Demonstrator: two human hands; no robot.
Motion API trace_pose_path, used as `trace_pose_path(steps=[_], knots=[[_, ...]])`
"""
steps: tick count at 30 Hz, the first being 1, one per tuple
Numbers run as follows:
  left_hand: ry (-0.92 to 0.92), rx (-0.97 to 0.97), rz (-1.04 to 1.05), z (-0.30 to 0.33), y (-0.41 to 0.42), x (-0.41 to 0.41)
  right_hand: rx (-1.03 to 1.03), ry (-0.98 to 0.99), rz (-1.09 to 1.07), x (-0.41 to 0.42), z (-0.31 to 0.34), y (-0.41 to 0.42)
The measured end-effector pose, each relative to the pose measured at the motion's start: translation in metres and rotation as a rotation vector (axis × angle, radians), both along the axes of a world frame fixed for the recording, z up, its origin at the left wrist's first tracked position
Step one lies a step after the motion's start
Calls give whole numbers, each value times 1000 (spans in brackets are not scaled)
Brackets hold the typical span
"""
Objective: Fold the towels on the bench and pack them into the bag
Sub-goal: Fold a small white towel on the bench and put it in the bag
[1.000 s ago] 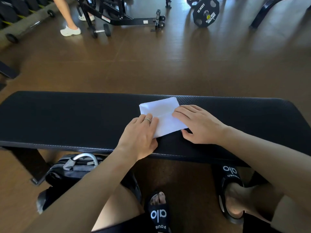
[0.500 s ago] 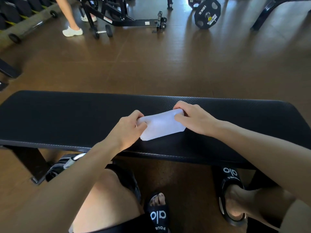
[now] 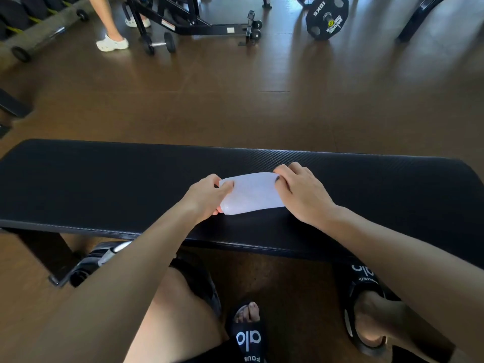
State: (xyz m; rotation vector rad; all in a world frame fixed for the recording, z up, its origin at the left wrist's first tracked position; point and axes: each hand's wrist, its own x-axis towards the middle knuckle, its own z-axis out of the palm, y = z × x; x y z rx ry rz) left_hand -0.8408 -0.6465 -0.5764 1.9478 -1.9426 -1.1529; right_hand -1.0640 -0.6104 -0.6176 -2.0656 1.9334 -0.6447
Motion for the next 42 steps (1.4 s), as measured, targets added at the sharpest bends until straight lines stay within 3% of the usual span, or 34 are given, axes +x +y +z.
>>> trace_pose_path(steps=[5,12,16,24,28,37,42], knots=[[-137,-10,-51,3,5,-13,16,-15,14,4,0,3],[-32,220,26,19,18,-16,-21,60,24,7,-3,28],[34,249,68,20,26,-15,-50,78,21,8,-4,42],[417,371,186,13,43,6,-47,67,37,13,-1,55],[582,355,259,11,50,13,-23,-100,28,22,0,62],[567,225,290,29,63,110,445,-682,256,90,53,32],[454,170,293,50,76,164,702,-599,484,164,76,10]])
